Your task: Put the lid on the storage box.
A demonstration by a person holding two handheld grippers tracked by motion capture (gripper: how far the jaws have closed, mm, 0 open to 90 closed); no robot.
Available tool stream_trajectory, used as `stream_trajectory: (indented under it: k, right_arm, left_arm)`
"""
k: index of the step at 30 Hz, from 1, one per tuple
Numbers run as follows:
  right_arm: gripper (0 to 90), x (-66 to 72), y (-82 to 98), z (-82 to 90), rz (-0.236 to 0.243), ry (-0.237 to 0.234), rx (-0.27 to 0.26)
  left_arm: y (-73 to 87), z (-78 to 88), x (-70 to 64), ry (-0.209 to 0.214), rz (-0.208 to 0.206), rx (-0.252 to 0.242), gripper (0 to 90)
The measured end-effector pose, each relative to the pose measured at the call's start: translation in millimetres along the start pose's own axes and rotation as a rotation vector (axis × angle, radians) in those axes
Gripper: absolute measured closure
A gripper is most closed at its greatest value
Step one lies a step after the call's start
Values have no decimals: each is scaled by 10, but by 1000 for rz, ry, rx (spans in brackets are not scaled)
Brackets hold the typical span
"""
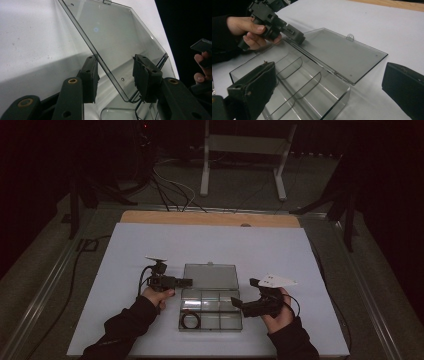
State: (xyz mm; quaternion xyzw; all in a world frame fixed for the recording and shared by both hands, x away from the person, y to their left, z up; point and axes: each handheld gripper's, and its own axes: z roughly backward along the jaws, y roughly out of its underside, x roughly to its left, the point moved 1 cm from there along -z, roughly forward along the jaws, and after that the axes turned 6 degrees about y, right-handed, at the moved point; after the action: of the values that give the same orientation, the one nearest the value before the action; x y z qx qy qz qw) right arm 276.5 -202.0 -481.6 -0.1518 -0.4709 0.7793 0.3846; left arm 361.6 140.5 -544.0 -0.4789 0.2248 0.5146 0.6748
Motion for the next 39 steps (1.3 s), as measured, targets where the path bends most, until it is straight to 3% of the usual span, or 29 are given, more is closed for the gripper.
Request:
stream_trajectory:
  k: [11,23,25,29,39]
  right_arm:
    - [0,-6,-3,2,-11,-6,-2]
    - [0,-9,-1,6,-14,-8,-6]
    - [0,-8,-1,6,-13,-7,-5]
    - [0,-7,-1,8,-15,-9,-6]
    - [0,-2,-1,11,-21,-13,-6]
  left_arm:
    - [1,24,-1,21,3,-18,644]
    - [-10,83,-35,38,-32,-56,732]
    - [-12,90,-34,41,-40,-57,746]
    - [-12,108,-92,17,-95,-62,752]
    - [-11,175,-104,63,-153,-69,817]
